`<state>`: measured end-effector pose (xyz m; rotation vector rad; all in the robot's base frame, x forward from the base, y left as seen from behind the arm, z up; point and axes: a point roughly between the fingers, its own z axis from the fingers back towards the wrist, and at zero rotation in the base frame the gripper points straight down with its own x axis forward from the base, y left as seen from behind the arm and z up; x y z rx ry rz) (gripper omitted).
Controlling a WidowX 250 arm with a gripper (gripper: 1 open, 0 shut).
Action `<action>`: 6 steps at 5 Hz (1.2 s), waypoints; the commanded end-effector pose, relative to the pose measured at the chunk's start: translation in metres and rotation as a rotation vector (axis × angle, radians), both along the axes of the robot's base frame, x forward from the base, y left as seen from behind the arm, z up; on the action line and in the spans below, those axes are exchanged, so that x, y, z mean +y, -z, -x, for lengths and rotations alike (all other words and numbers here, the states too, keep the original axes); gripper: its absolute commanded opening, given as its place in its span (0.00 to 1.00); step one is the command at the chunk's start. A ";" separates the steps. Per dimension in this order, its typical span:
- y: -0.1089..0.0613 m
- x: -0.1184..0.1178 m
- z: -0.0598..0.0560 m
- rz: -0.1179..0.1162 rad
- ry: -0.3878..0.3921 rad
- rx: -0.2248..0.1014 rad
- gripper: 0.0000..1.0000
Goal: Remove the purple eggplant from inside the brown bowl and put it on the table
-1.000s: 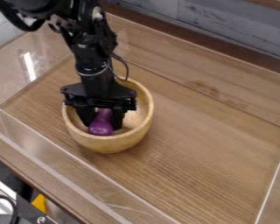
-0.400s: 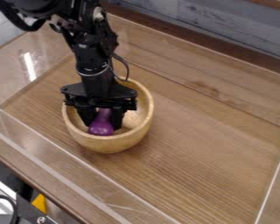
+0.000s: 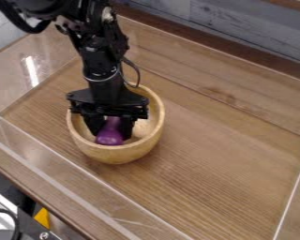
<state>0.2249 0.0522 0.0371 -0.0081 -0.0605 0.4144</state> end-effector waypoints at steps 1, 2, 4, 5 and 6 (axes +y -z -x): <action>-0.012 -0.001 -0.005 -0.014 0.011 -0.042 0.00; -0.014 -0.003 -0.005 -0.015 0.015 -0.044 0.00; -0.017 -0.006 -0.005 -0.017 0.026 -0.046 0.00; -0.019 -0.008 -0.005 -0.017 0.033 -0.047 0.00; -0.021 -0.010 -0.006 -0.017 0.036 -0.049 0.00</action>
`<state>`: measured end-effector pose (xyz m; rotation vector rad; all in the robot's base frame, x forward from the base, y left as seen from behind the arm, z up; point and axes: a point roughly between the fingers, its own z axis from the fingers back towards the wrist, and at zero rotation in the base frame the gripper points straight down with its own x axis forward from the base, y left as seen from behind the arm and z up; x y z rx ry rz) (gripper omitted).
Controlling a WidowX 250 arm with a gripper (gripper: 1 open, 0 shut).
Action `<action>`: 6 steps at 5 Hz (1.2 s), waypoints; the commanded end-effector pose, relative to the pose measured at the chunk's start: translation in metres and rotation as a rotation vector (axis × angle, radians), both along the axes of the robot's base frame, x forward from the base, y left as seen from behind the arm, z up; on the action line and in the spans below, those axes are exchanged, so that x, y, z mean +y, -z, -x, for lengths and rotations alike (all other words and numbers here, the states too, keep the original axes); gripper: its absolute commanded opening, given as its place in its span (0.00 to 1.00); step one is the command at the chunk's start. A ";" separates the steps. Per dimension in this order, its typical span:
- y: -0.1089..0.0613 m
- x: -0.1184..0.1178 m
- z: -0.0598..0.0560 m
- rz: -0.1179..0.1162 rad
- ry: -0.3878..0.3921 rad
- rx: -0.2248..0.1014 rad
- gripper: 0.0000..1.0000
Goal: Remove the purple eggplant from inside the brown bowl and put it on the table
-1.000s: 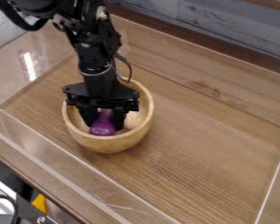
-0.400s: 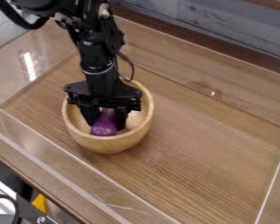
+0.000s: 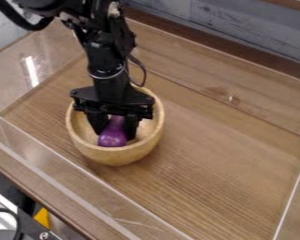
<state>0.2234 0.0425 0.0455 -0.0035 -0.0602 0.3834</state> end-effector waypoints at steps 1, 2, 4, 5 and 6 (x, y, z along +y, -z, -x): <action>-0.014 -0.001 -0.007 -0.011 0.009 -0.052 0.00; -0.015 -0.002 -0.008 -0.012 0.010 -0.053 0.00; -0.016 -0.004 -0.009 -0.015 0.012 -0.057 0.00; -0.017 -0.005 -0.009 -0.016 0.013 -0.058 0.00; -0.019 -0.007 -0.009 -0.016 0.013 -0.060 0.00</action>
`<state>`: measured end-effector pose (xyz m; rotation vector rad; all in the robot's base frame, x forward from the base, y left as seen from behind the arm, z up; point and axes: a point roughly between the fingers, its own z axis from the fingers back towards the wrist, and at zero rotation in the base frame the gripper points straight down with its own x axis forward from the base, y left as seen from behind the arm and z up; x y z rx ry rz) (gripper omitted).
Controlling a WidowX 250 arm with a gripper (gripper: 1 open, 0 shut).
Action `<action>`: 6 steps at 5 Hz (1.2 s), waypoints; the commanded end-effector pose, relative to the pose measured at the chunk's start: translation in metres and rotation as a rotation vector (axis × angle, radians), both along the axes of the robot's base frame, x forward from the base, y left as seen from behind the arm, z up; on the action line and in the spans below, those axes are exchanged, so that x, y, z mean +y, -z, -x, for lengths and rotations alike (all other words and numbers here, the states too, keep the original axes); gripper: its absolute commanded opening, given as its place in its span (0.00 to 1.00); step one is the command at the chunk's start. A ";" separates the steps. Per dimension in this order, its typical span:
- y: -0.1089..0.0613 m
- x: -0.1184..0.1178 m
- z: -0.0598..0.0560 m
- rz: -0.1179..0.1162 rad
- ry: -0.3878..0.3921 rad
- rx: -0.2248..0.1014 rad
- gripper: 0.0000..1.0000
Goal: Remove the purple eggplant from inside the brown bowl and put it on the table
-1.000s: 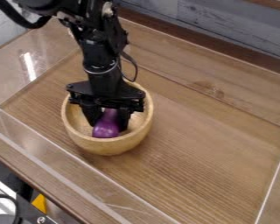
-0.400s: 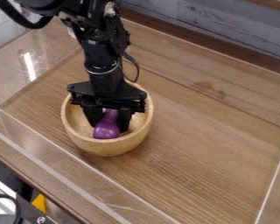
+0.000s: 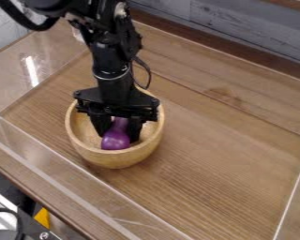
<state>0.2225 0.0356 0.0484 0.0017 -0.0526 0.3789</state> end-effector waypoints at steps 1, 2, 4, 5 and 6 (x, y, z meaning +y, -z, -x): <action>-0.017 -0.001 -0.010 -0.012 0.009 -0.070 0.00; -0.019 -0.003 -0.011 -0.012 0.010 -0.073 0.00; -0.028 -0.009 -0.013 0.014 0.013 -0.083 0.00; -0.034 -0.011 -0.014 0.026 0.015 -0.092 0.00; -0.041 -0.018 -0.016 0.041 0.030 -0.105 0.00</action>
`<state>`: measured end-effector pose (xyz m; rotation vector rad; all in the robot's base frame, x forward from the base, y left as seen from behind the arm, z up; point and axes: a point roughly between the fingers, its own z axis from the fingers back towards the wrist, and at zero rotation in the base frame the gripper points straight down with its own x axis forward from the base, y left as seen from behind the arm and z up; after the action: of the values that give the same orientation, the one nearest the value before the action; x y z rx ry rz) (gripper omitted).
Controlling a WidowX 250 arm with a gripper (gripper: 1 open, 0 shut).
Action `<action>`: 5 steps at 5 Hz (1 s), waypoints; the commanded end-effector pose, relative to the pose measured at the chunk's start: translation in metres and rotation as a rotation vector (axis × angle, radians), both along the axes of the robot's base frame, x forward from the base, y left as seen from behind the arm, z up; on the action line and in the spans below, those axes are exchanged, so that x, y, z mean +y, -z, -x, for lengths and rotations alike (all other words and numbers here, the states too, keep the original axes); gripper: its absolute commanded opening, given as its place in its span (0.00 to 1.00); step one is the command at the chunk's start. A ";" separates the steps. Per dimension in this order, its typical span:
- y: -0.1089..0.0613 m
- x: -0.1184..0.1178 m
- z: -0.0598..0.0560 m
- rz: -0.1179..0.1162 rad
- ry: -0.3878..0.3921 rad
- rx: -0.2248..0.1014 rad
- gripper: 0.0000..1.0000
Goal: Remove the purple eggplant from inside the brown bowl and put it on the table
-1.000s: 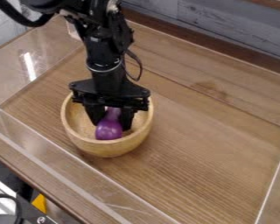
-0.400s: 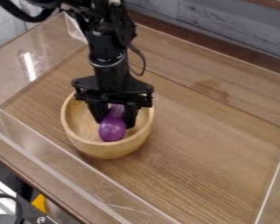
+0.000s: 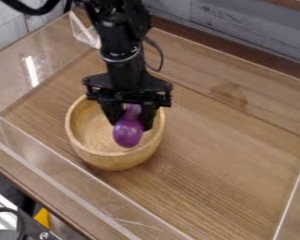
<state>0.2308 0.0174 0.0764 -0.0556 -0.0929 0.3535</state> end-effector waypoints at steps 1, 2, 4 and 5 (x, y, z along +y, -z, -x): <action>-0.018 -0.005 -0.010 0.003 0.020 -0.064 0.00; -0.021 -0.014 -0.012 0.013 0.056 -0.072 0.00; -0.016 -0.046 -0.015 0.029 0.144 -0.082 0.00; -0.007 -0.065 -0.019 0.033 0.186 -0.081 0.00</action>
<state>0.2407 -0.0458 0.0721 -0.0984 -0.1148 0.1670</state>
